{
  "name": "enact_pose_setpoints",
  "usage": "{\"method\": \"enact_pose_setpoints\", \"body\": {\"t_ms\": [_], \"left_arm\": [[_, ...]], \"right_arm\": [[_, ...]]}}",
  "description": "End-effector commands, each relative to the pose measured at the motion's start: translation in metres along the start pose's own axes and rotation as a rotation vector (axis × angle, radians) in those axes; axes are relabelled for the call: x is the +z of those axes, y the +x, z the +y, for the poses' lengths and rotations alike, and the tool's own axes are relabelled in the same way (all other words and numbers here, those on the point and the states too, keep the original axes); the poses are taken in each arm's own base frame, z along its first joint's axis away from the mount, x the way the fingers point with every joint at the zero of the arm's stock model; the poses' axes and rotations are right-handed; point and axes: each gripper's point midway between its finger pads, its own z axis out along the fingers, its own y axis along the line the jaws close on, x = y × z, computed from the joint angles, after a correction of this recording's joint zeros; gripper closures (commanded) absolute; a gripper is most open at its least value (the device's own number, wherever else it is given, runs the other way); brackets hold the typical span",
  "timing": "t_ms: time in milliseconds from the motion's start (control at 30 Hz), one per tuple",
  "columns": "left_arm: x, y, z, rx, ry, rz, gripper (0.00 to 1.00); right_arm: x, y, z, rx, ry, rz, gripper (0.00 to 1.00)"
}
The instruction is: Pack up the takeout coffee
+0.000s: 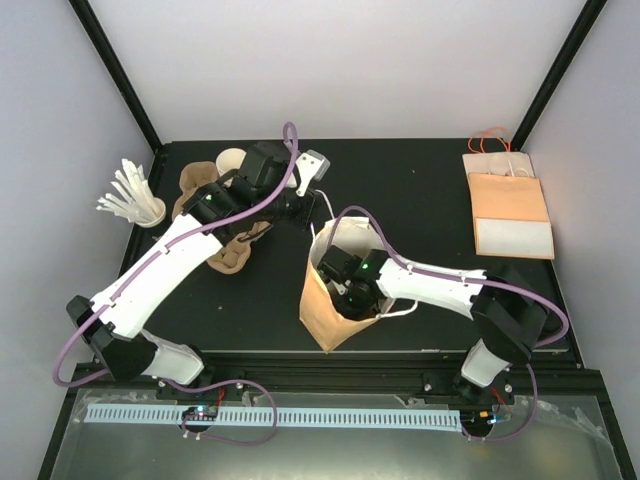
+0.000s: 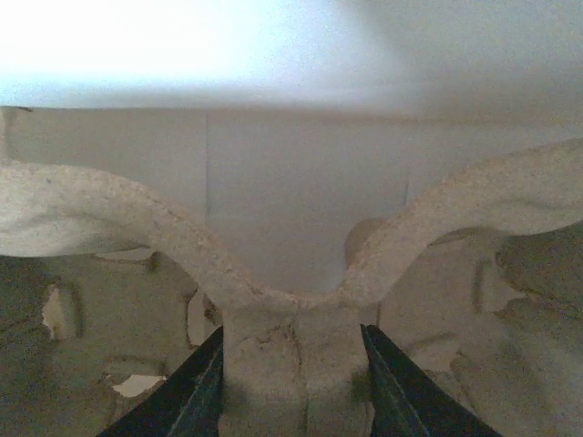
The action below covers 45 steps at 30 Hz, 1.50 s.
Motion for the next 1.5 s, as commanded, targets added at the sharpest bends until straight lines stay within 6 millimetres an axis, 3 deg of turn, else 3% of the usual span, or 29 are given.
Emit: {"method": "enact_pose_setpoints", "body": {"t_ms": [0, 467, 767, 1000, 1300, 1467], "left_arm": [[-0.022, -0.029, -0.002, 0.013, 0.01, -0.128, 0.98], [-0.023, -0.031, -0.001, 0.016, 0.033, -0.135, 0.98], [-0.026, -0.036, -0.002, 0.017, 0.047, -0.147, 0.98], [-0.025, -0.035, -0.002, 0.021, 0.055, -0.144, 0.99], [-0.024, -0.029, -0.014, 0.072, 0.127, -0.129, 0.98], [-0.026, -0.026, -0.019, 0.086, 0.157, -0.131, 0.98]], "right_arm": [[0.024, 0.018, 0.005, -0.002, 0.01, 0.079, 0.66], [0.04, 0.02, -0.009, 0.024, 0.093, 0.07, 0.64], [0.051, 0.021, -0.006, 0.035, 0.083, 0.078, 0.64], [0.013, -0.002, -0.011, 0.045, 0.117, -0.031, 0.6], [-0.051, -0.029, -0.014, 0.062, 0.125, -0.174, 0.17], [-0.086, -0.042, -0.011, 0.064, 0.111, -0.229, 0.04]]}}
